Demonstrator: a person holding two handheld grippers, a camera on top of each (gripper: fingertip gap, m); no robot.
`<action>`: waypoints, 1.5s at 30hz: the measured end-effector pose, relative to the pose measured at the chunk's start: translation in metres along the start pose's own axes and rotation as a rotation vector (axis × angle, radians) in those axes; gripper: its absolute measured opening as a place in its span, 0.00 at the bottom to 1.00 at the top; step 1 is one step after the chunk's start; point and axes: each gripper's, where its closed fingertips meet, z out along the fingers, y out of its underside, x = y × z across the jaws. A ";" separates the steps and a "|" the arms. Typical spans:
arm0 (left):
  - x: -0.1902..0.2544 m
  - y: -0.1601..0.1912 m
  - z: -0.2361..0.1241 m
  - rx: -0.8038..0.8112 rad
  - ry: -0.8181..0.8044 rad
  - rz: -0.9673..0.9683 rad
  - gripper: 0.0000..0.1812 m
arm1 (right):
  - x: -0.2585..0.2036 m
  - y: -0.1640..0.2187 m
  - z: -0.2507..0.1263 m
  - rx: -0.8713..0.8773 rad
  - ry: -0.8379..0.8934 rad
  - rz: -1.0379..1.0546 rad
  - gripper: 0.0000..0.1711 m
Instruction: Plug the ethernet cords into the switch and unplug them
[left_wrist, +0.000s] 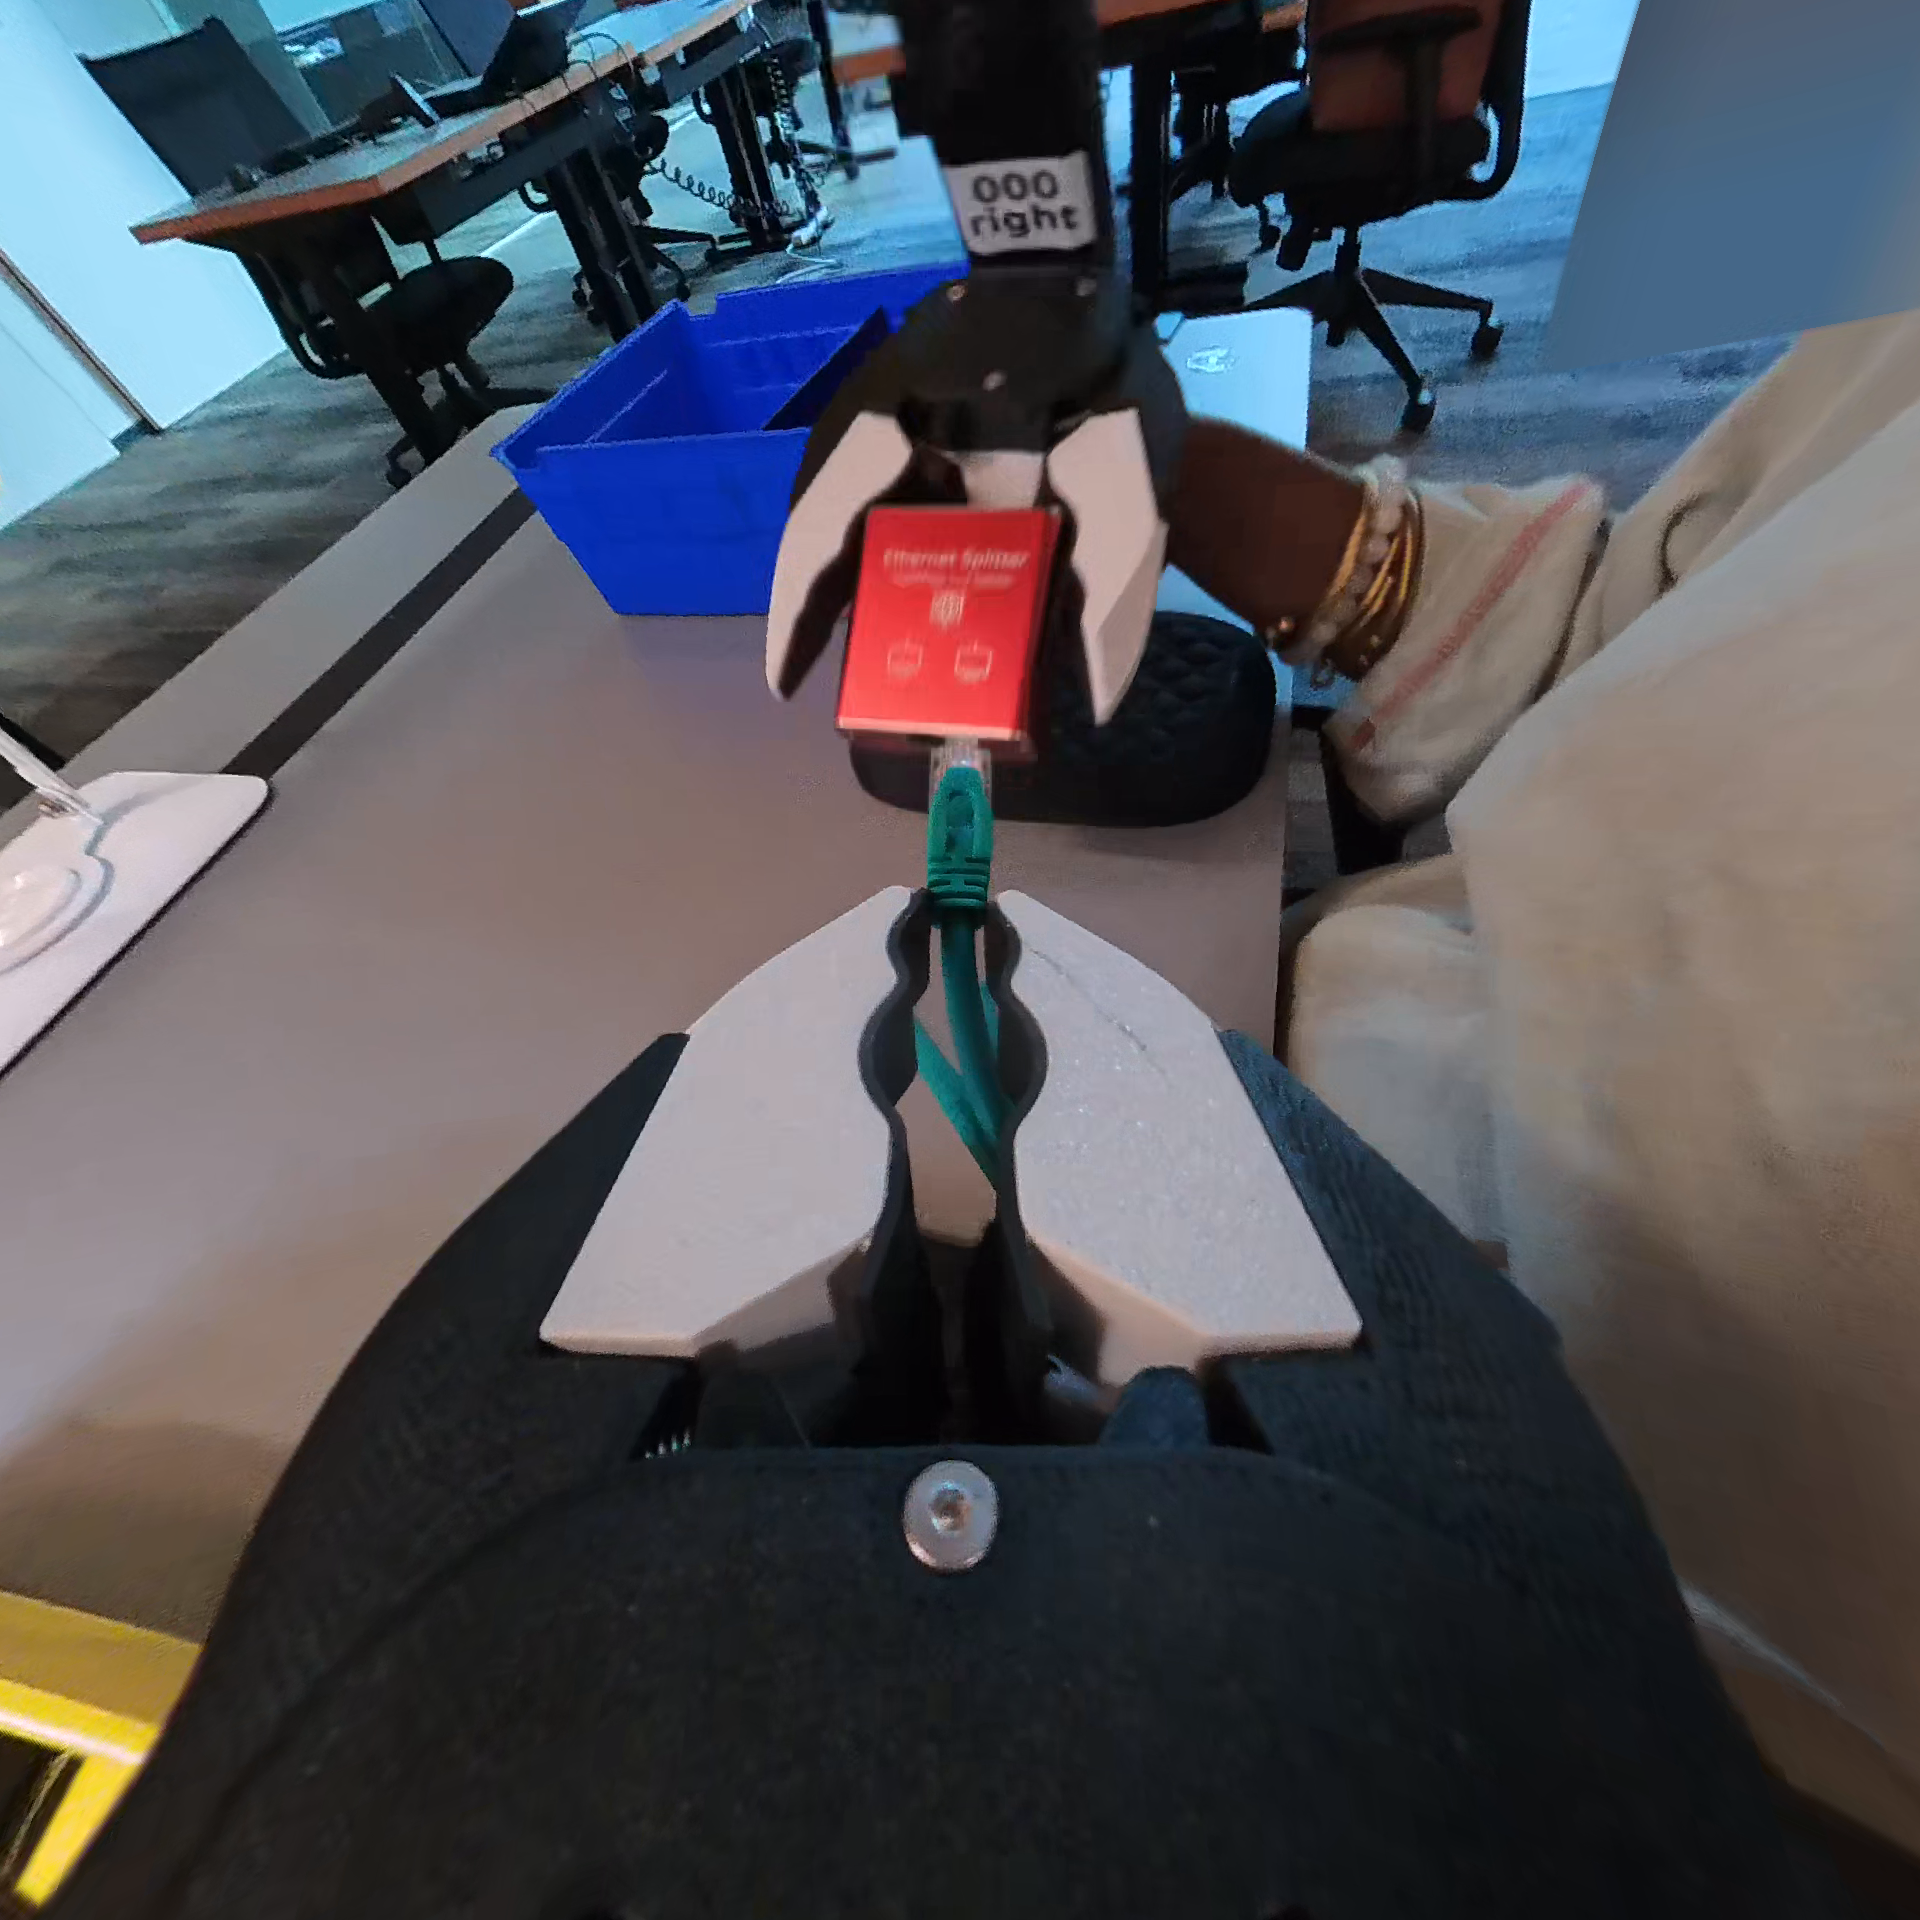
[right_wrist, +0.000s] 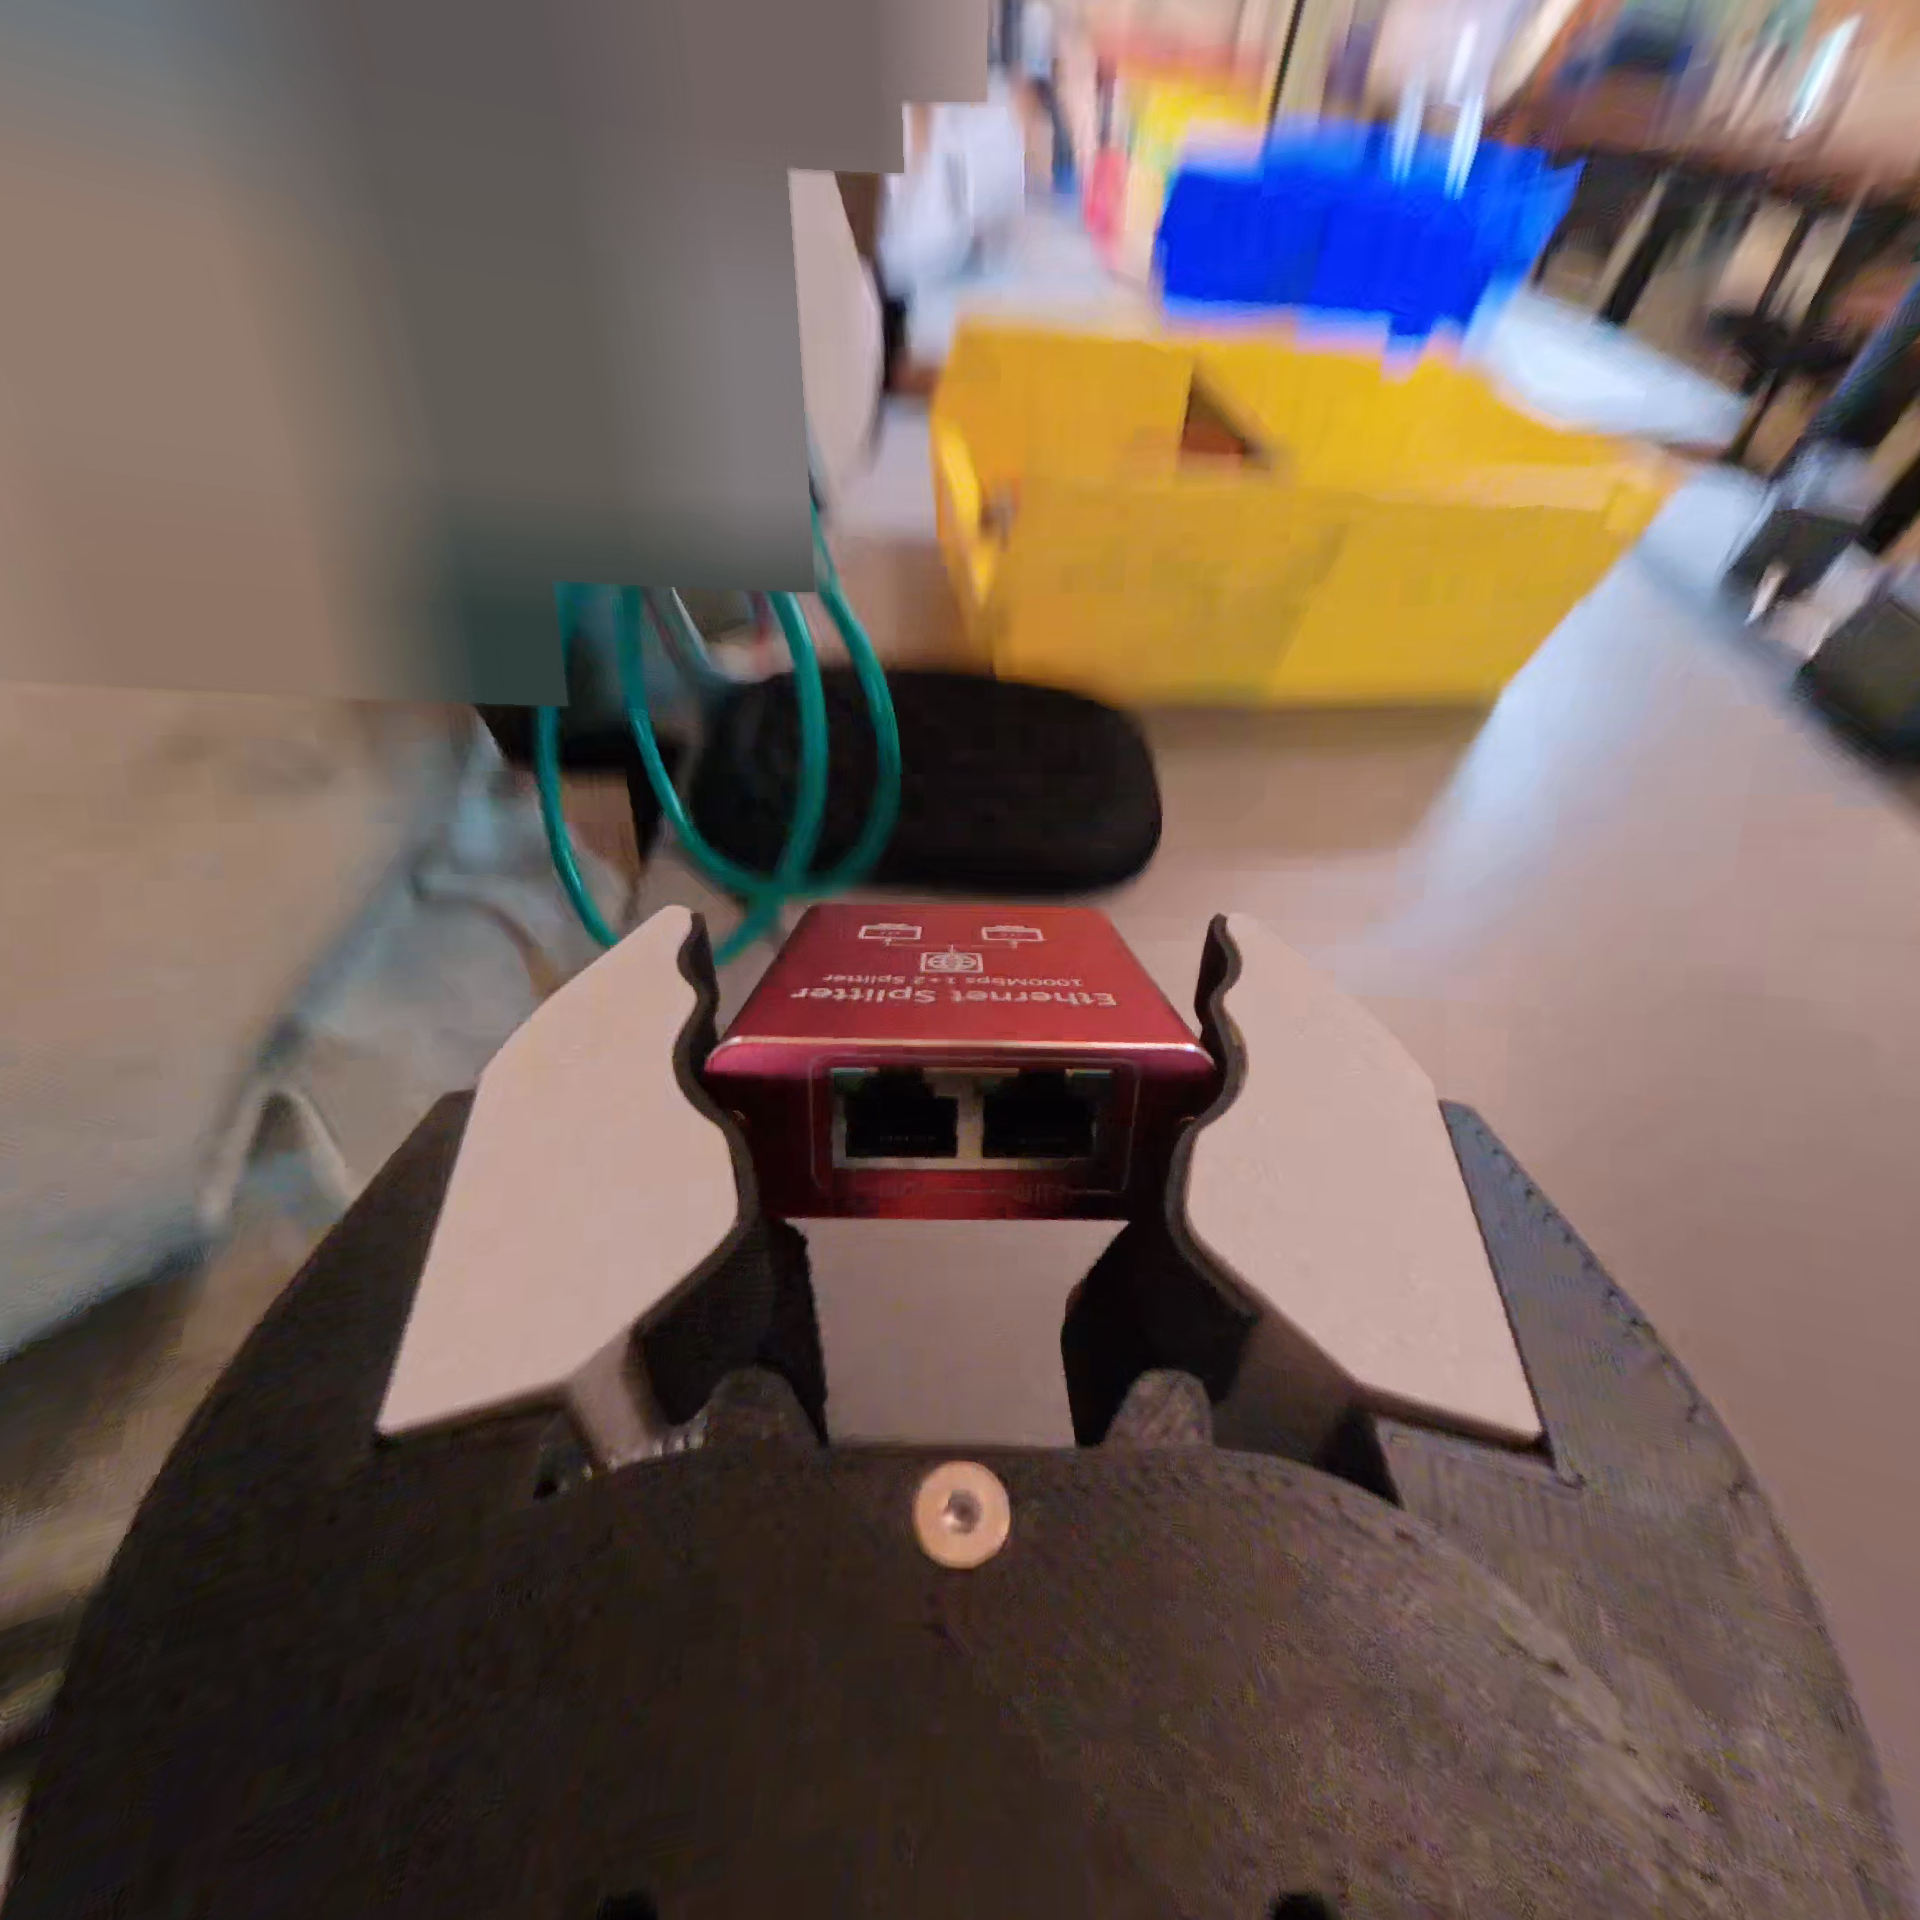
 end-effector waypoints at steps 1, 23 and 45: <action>0.000 -0.002 0.001 0.011 0.006 -0.017 0.05 | -0.005 -0.017 -0.004 0.127 -0.019 -0.003 0.53; 0.013 -0.019 0.011 0.088 0.099 -0.095 0.05 | -0.038 -0.068 0.011 0.564 -0.154 -0.017 0.52; 0.014 0.010 0.025 -0.103 0.030 0.049 0.05 | -0.041 -0.028 0.037 0.144 -0.066 -0.108 0.52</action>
